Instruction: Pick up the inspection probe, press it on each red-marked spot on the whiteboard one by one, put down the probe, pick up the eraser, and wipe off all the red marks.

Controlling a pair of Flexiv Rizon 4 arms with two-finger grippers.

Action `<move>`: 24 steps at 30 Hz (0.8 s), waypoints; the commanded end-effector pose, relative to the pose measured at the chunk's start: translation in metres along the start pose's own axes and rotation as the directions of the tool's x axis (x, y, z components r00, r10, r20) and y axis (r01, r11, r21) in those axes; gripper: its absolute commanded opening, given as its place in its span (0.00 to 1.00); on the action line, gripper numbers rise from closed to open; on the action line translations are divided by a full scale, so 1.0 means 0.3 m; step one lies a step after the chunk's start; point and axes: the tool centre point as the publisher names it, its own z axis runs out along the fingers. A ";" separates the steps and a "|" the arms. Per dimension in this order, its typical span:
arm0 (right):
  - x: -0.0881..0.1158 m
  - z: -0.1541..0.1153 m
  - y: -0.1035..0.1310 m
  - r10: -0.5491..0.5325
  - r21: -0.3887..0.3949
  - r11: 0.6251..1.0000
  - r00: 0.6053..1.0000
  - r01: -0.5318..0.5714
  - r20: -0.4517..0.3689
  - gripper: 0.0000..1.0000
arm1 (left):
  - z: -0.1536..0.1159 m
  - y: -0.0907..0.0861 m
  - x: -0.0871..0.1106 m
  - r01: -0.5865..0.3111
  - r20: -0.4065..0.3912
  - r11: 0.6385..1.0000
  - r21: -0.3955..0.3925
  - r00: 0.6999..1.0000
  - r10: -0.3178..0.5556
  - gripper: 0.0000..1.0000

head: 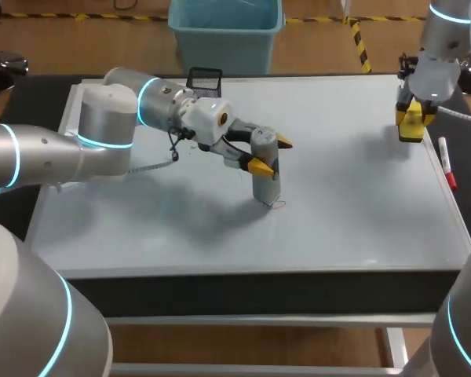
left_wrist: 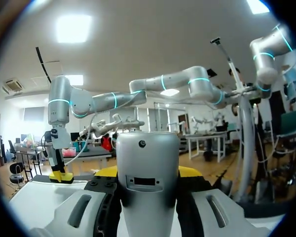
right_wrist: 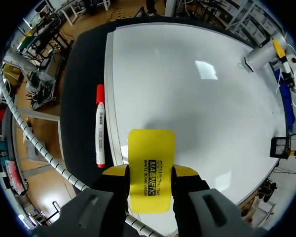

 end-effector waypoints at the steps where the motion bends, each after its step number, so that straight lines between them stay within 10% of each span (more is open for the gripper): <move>1: 0.002 -0.003 -0.001 -0.002 0.000 1.000 1.000 0.002 -0.003 0.00 | 0.012 0.020 -0.023 -0.004 -0.027 1.000 0.015 1.000 0.004 0.00; 24: 0.002 -0.003 -0.001 -0.002 0.000 1.000 1.000 0.002 -0.003 0.00 | 0.014 0.073 -0.038 0.027 -0.028 1.000 -0.011 0.999 -0.028 0.00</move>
